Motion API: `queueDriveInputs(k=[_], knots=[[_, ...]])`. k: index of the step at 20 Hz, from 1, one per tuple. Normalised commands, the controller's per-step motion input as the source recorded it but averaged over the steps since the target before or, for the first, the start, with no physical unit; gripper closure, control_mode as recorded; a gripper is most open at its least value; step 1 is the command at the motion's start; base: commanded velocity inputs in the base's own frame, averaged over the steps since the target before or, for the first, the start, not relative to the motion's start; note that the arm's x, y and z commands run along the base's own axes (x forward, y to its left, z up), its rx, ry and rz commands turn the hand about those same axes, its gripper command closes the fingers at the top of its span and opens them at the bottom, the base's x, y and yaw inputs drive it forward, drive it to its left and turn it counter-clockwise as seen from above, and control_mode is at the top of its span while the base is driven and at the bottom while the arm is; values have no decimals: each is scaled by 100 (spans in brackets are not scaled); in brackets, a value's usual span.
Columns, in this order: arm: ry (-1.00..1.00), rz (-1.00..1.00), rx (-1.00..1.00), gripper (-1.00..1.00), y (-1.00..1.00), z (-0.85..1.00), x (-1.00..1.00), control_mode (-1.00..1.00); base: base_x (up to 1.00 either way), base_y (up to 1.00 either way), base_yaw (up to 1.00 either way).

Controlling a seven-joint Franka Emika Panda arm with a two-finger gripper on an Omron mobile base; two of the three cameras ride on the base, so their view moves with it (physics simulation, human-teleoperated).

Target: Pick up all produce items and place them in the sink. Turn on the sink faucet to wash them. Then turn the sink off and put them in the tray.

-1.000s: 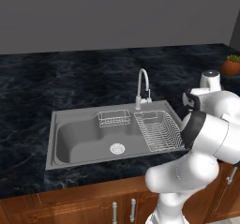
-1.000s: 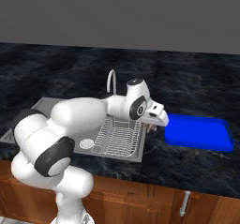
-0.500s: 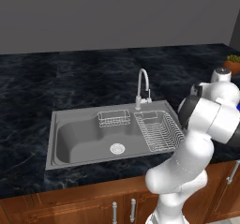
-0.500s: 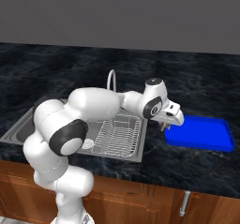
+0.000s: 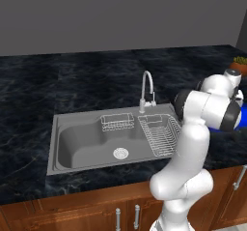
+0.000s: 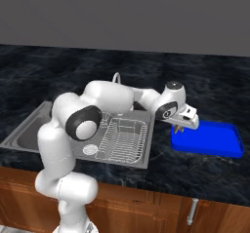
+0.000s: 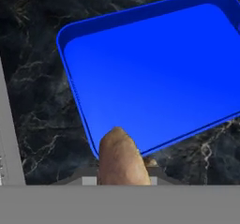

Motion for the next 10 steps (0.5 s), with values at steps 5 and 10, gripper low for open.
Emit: queueDriveInputs(k=[5, 10], knots=[[6, 3, 5, 100, -17, -21, 53, -100, 0, 0, 0], [3, 2, 1, 100, -13, -35, 37, -100, 0, 0, 0]])
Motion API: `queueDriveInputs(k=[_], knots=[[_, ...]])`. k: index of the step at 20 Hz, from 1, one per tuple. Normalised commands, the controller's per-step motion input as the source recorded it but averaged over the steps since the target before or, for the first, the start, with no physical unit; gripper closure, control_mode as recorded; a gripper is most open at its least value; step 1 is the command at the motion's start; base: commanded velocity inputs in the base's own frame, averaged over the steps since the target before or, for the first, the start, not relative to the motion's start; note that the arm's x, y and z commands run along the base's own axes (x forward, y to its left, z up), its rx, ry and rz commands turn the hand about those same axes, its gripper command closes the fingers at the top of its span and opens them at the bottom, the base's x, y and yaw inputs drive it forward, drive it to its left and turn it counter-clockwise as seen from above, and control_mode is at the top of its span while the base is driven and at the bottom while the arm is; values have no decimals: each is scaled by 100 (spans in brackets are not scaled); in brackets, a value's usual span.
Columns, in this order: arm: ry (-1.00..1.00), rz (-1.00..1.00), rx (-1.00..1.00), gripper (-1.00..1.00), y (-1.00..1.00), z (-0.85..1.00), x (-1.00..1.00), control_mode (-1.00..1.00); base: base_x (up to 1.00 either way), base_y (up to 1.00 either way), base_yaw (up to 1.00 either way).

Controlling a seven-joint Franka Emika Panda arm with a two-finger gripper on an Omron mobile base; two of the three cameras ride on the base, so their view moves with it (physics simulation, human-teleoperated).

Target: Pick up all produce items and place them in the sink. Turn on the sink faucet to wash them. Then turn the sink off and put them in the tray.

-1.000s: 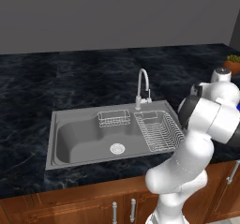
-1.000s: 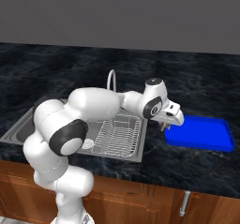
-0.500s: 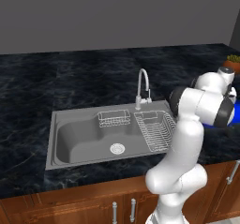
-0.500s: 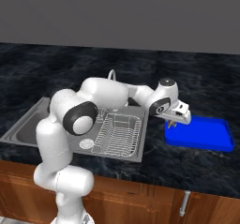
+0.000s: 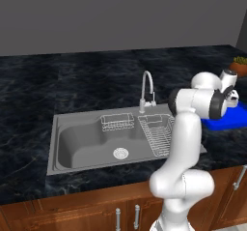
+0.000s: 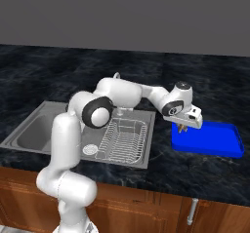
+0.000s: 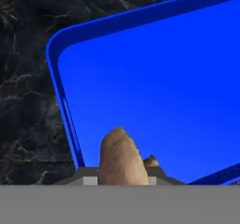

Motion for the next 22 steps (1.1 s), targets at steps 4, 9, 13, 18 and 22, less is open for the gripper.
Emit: queueDriveInputs(k=[4, 9, 13, 18, 22], knots=[[4, 0, 0, 100, -7, -42, 33, -100, 0, 0, 0], [3, 0, 1, 100, -1, -30, 15, -100, 0, 0, 0], [2, 1, 2, 100, 0, -26, 0, -100, 0, 0, 0], [8, 1, 0, 100, 0, -29, 7, -100, 0, 0, 0], [10, 0, 0, -100, 0, -21, 6, -100, 0, 0, 0]])
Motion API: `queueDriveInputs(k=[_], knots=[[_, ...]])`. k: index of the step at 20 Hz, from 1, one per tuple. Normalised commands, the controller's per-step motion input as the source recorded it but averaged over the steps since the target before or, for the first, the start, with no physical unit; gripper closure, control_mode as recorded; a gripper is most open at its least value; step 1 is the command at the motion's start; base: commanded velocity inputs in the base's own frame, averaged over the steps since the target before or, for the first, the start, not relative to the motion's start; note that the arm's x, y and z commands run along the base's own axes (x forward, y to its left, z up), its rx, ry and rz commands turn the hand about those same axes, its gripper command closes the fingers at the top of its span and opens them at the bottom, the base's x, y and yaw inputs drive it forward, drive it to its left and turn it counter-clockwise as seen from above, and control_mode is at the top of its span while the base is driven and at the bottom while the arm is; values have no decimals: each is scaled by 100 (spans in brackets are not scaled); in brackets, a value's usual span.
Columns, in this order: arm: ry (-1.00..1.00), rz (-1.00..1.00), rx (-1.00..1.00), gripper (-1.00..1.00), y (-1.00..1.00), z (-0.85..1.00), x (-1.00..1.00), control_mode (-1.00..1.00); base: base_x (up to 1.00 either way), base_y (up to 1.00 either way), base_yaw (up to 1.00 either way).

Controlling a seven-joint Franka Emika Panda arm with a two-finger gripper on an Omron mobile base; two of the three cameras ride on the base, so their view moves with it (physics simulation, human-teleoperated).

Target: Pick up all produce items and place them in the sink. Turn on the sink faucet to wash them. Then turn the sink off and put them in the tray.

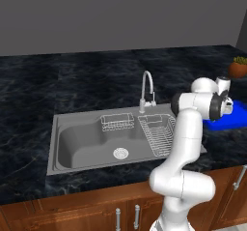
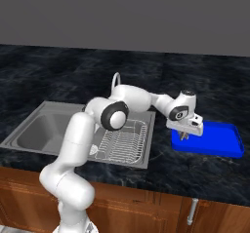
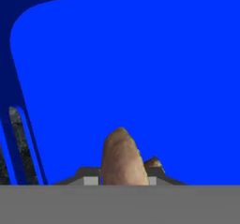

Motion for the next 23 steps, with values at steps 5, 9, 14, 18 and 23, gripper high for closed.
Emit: queueDriveInputs(k=[5, 9, 14, 18, 23], knots=[[0, 0, 0, -100, -3, -1, 1, -100, 0, 0, 0], [0, -5, -1, -100, 0, 19, -13, -100, 0, 0, 0], [0, -4, -5, -100, 6, 36, -29, -100, 0, 0, 0], [0, -3, -6, -100, 16, 43, -29, -100, 0, 0, 0], [-1, -5, -5, -100, 22, 37, -54, -100, 0, 0, 0]])
